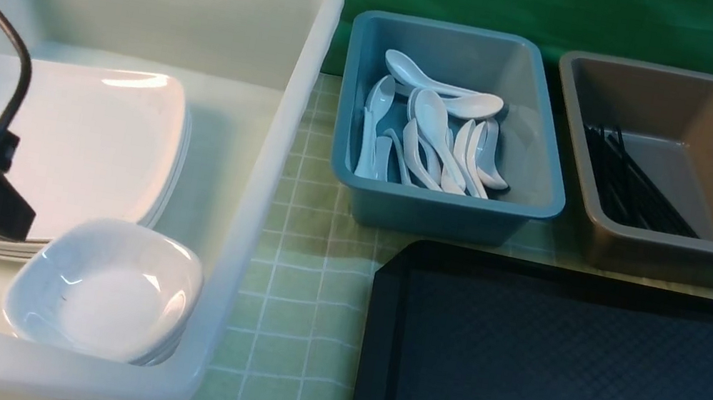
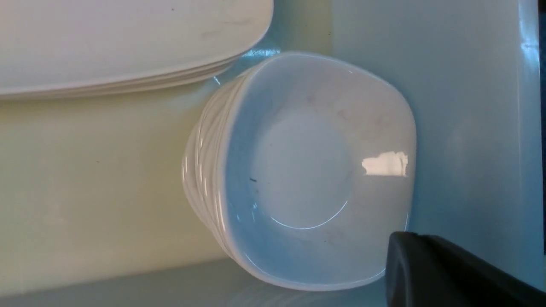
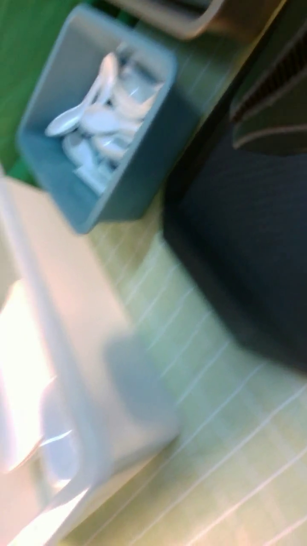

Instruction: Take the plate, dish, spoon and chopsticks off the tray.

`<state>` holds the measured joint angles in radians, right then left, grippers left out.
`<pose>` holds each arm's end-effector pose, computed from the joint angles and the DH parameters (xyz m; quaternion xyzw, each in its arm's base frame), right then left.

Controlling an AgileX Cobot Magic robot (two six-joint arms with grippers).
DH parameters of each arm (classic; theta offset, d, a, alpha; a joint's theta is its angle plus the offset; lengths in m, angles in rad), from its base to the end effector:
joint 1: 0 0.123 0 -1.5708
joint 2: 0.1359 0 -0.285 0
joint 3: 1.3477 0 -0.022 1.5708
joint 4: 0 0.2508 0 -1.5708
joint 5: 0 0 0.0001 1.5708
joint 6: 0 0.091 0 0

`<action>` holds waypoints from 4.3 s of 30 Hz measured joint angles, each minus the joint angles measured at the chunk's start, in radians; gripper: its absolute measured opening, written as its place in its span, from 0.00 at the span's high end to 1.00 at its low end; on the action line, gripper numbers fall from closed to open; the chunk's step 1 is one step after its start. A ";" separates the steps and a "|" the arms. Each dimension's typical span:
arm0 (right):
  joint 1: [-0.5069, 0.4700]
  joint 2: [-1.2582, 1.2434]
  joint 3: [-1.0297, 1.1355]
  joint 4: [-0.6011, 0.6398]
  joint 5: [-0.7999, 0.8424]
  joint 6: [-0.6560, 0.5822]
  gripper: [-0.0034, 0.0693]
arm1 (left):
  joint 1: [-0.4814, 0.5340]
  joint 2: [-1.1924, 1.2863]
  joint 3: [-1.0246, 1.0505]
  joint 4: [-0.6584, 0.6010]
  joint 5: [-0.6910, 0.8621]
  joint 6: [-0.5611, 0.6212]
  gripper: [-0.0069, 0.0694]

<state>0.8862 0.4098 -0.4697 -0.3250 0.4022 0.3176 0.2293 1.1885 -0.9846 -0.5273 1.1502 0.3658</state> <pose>0.0651 0.0617 0.3082 -0.2949 0.7274 0.2253 0.5772 0.2146 0.0071 0.3164 -0.0039 0.9568 -0.1974 0.2134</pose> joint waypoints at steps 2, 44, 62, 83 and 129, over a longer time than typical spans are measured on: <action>0.000 0.020 0.038 0.001 -0.175 0.034 0.95 | 0.000 0.000 0.004 0.000 -0.006 -0.003 0.93; 0.198 0.963 -0.831 0.325 0.410 -0.370 0.95 | 0.000 -0.049 0.004 0.065 -0.066 -0.185 0.93; 0.198 -0.018 -0.139 0.187 -0.048 -0.347 0.95 | 0.000 -0.049 0.004 0.071 -0.066 -0.185 0.93; 0.198 -0.041 0.005 0.187 -0.187 -0.339 0.89 | 0.000 -0.049 0.004 0.071 -0.066 -0.159 0.92; -0.869 -0.408 0.477 0.183 -0.176 -0.339 0.75 | 0.000 -0.049 0.004 0.078 -0.139 -0.120 0.92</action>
<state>0.0177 0.0021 0.0070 -0.1421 0.2263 -0.0212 0.2293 1.1399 -0.9802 -0.4497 1.0110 0.2457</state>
